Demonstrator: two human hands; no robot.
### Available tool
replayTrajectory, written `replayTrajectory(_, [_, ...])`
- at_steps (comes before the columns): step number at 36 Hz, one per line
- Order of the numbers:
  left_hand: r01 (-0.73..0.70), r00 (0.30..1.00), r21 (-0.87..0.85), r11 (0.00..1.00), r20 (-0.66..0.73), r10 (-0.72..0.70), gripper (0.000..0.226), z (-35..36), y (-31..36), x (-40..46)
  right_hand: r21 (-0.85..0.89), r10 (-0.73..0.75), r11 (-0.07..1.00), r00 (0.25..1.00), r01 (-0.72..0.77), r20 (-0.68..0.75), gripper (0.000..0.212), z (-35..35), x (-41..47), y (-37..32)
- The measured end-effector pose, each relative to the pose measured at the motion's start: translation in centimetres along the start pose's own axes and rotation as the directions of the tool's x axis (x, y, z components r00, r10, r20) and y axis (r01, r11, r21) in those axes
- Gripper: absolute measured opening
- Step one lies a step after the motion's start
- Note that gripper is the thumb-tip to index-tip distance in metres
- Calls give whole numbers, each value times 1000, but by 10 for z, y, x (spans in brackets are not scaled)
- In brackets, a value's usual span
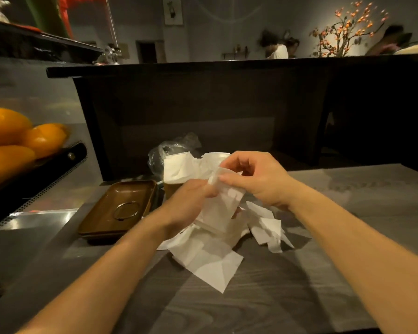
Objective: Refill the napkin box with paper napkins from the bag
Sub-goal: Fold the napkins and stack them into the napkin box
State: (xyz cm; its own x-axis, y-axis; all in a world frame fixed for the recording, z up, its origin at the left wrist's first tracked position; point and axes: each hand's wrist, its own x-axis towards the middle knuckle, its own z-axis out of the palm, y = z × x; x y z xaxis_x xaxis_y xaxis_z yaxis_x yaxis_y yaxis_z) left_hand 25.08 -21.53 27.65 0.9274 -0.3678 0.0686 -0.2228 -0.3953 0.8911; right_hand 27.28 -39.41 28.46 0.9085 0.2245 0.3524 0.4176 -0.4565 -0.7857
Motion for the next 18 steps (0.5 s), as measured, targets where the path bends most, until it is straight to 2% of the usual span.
replayTrajectory(3, [-5, 999, 11, 1000, -44, 6, 26, -6, -9, 6, 38, 60, 997, 997, -62, 56, 51, 7, 6, 11])
replayTrajectory(4, [-17, 999, 12, 1000, -46, 18, 28, -7, -10, 8, 56, 86, 994, 993, -91, 83, 54, 9, 7, 15])
replayTrajectory(6, [-1, 999, 5, 1000, -54, 2, 26, -9, -9, 10, 58, 89, 994, 990, -96, 111, 37, 11, 7, 18])
replayTrajectory(9, [0, 999, -28, 1000, -39, -1, 22, -15, -10, 12, 83, 15, 996, 996, -23, 92, 13, 13, 5, 19])
replayTrajectory(12, [36, 997, -116, 993, 78, -28, 41, -27, -13, 14, 155, -35, 988, 994, 18, 104, 9, 12, 3, 16])
replayTrajectory(15, [85, 979, -104, 991, 196, -63, 29, -33, -18, 14, 273, -37, 962, 995, 11, 90, 6, 11, 3, 13])
replayTrajectory(17, [117, 978, -138, 984, 188, -90, 28, -29, -19, 13, 305, -47, 952, 993, 13, 105, 6, 15, 2, 9])
replayTrajectory(18, [121, 986, -161, 979, 131, -101, 31, -27, -21, 14, 261, -51, 965, 994, 25, 93, 6, 19, 2, 9])
